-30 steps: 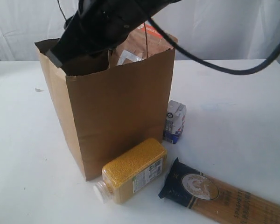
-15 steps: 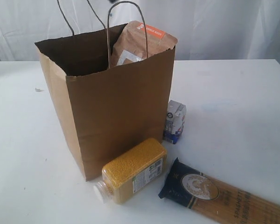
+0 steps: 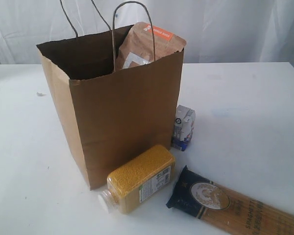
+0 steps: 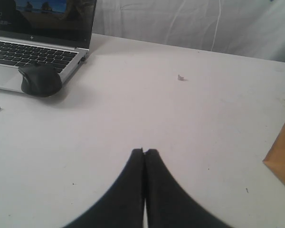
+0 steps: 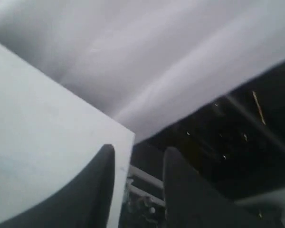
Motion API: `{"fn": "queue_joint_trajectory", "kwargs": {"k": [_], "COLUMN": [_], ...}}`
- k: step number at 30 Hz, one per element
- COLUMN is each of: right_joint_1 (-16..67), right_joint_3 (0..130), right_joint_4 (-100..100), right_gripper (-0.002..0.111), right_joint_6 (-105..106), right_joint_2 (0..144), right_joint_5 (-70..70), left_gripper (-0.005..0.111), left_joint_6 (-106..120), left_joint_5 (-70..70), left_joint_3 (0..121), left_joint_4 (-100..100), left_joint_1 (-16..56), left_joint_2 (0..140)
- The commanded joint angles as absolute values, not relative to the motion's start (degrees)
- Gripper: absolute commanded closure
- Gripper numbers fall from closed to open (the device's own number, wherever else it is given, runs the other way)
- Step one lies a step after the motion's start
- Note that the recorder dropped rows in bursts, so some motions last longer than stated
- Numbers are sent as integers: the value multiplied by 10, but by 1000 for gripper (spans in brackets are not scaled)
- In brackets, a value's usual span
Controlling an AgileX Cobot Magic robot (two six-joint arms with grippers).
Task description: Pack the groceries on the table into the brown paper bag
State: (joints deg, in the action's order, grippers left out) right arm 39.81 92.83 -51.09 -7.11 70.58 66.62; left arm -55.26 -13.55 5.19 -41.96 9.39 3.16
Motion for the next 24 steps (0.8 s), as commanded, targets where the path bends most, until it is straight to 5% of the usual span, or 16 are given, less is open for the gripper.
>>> {"fn": "queue_joint_trajectory", "kwargs": {"k": [1,7,12,20,24], "right_joint_1": [292,160,97,91,111], "right_joint_3": [898,793,686,576,560], "right_joint_4": [-543,-429,-191,-99,-79], "right_gripper": [75,75,78,92,108], "right_joint_6": [-158,-222,-67,13,86], "right_joint_2": [702,735,814,864,851], "right_joint_5": [626,595,631,557,533], "left_gripper": [107,107,107,107,107], "left_joint_6": [-553,-553,-553,-553,-553], "left_joint_5": [-135,-135,-135,-135,-135], "left_joint_3": [51,51,51,51,51], "left_joint_4": [-427,-427,-427,-427,-427], "left_joint_1": [93,93,93,93,93], "left_joint_2": [27,27,27,27,27]}}
